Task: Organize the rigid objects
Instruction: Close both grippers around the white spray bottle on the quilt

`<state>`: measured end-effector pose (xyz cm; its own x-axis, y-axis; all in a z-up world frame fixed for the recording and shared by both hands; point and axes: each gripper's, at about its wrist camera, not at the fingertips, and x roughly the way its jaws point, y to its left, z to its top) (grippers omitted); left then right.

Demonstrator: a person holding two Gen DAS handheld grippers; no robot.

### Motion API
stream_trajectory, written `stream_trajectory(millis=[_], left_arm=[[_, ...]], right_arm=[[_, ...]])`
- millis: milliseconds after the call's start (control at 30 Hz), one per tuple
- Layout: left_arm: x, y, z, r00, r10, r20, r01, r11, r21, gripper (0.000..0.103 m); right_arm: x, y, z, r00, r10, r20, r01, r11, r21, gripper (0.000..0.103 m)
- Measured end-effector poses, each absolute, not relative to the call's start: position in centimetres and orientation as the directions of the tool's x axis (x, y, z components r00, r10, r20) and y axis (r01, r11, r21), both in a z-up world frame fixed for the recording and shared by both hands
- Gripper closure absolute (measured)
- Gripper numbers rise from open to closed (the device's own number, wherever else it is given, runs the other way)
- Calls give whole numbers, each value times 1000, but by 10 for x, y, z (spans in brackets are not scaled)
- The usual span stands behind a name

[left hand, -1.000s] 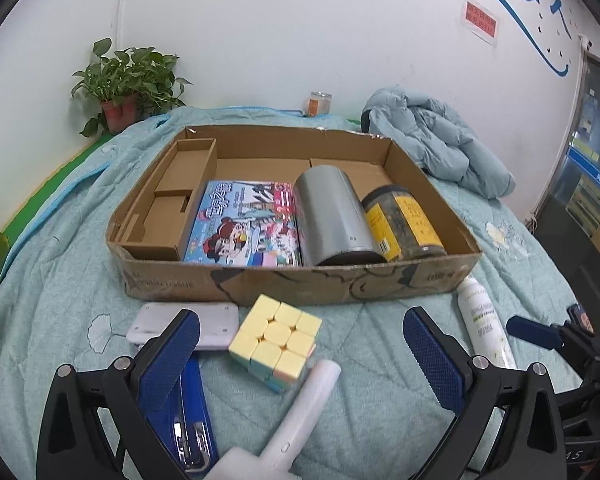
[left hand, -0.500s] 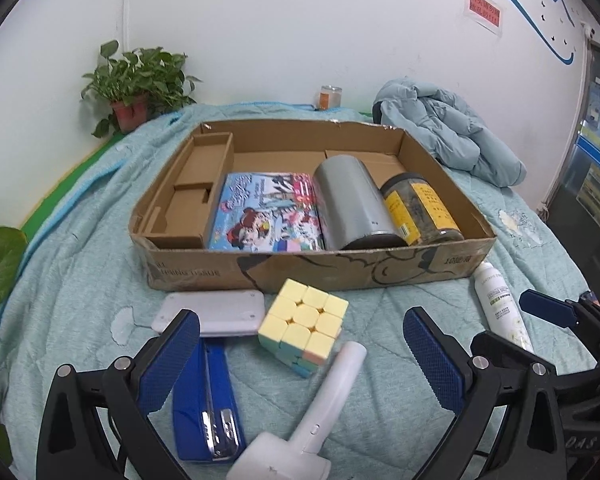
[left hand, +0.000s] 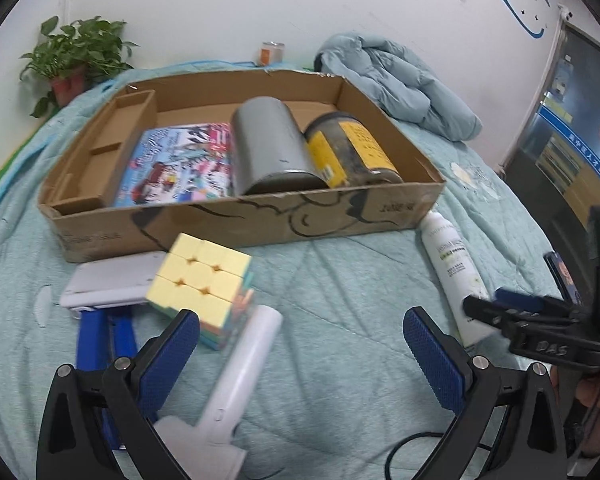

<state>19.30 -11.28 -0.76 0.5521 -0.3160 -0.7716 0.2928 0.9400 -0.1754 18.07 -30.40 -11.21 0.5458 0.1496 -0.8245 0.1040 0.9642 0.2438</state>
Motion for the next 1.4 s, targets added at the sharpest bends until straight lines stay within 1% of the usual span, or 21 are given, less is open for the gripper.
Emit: stream_trajectory(millis=[67, 133, 233, 333, 400, 533, 600, 700, 733, 800, 867, 900, 933, 967, 1000, 1067, 1200, 1233, 1400], left_arm=[[197, -117, -11, 525, -329, -785, 305, 934, -187, 1], [199, -121, -15, 490, -355, -796, 325, 922, -211, 1], [200, -125, -20, 447, -392, -804, 343, 905, -250, 1], [202, -130, -26, 365, -471, -803, 361, 867, -344, 1], [202, -135, -30, 309, -525, -793, 373, 834, -407, 1], [205, -144, -37, 231, -587, -776, 380, 789, -483, 2], [207, -151, -40, 199, -612, -765, 381, 768, -515, 3], [209, -161, -47, 152, -629, -763, 385, 748, -540, 8], [209, -164, -48, 139, -634, -760, 385, 742, -549, 11], [210, -172, -53, 104, -651, -752, 389, 722, -572, 14], [213, -181, -58, 79, -659, -748, 388, 712, -586, 22], [216, -188, -62, 63, -659, -750, 384, 710, -591, 23], [218, -192, -65, 52, -655, -754, 379, 711, -592, 28], [219, -196, -69, 42, -652, -757, 376, 713, -592, 33], [221, -203, -73, 30, -649, -760, 378, 711, -593, 35], [224, -212, -79, 8, -639, -769, 389, 710, -586, 44], [225, -224, -83, 18, -596, -803, 402, 740, -540, 48], [223, -224, -84, 30, -580, -814, 409, 750, -520, 55], [224, -217, -82, 58, -592, -804, 375, 759, -532, 55]], right_arm=[[184, -305, -123, 497, 164, -852, 112, 961, 251, 45], [183, -302, -128, 477, 152, -866, 115, 966, 233, 57], [178, -296, -125, 481, 147, -864, 82, 974, 211, 57], [171, -293, -126, 469, 143, -872, 53, 980, 189, 57], [163, -292, -126, 454, 187, -871, 24, 975, 222, 57], [147, -276, -126, 416, 249, -874, -73, 968, 241, 57], [144, -269, -127, 396, 312, -864, -96, 950, 299, 55], [142, -267, -122, 406, 380, -831, -122, 924, 362, 55], [141, -269, -120, 406, 405, -819, -130, 913, 387, 55], [141, -273, -122, 390, 431, -813, -122, 900, 419, 55], [144, -275, -128, 366, 427, -827, -103, 902, 420, 55], [145, -275, -130, 355, 443, -823, -99, 893, 438, 55], [147, -273, -131, 349, 450, -822, -90, 889, 448, 55], [147, -271, -131, 346, 446, -825, -85, 891, 446, 57], [148, -267, -132, 341, 436, -833, -83, 896, 436, 57], [151, -259, -132, 344, 418, -841, -82, 905, 417, 56], [152, -247, -130, 362, 377, -853, -87, 924, 372, 56], [152, -245, -128, 364, 370, -855, -87, 927, 364, 56], [156, -242, -125, 392, 354, -849, -91, 933, 347, 57]])
